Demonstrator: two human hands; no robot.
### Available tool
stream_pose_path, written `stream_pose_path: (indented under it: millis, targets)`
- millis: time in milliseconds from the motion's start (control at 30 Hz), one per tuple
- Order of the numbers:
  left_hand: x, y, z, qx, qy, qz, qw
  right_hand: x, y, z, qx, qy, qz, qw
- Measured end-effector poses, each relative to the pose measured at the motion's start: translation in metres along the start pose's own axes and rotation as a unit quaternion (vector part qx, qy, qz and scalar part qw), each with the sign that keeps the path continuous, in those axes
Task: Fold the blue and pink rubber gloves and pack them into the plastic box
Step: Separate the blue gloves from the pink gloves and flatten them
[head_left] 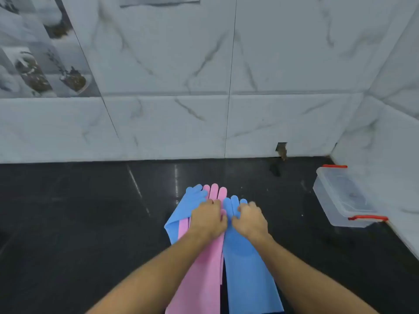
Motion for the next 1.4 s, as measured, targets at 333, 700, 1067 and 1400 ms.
stream_pose_path:
  millis: [333, 700, 1067, 1400]
  targets:
    - [-0.007, -0.023, 0.009, -0.04, 0.007, 0.037, 0.999, 0.006, -0.012, 0.005, 0.021, -0.025, 0.063, 0.997]
    - [-0.007, -0.029, 0.005, -0.05, 0.04, 0.088, 0.994, -0.004, -0.017, 0.005, 0.004, -0.003, 0.091, 0.996]
    - [-0.018, -0.03, 0.004, -0.057, 0.082, 0.168, 0.981, -0.011, -0.028, 0.011, -0.015, 0.043, 0.113, 0.992]
    - [-0.034, -0.006, 0.01, 0.176, 0.092, 0.098, 0.975, 0.011, 0.007, 0.025, 0.156, -0.163, -0.366, 0.903]
Point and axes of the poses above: each hand's wrist, its own z-axis away from the middle knuckle, its own y-axis out of the back of the hand, x = y × z, the point moved 5 cm from there along -z, towards the middle knuckle, and after that the axes turned 7 degrees about -z, right-handed, at the moved point
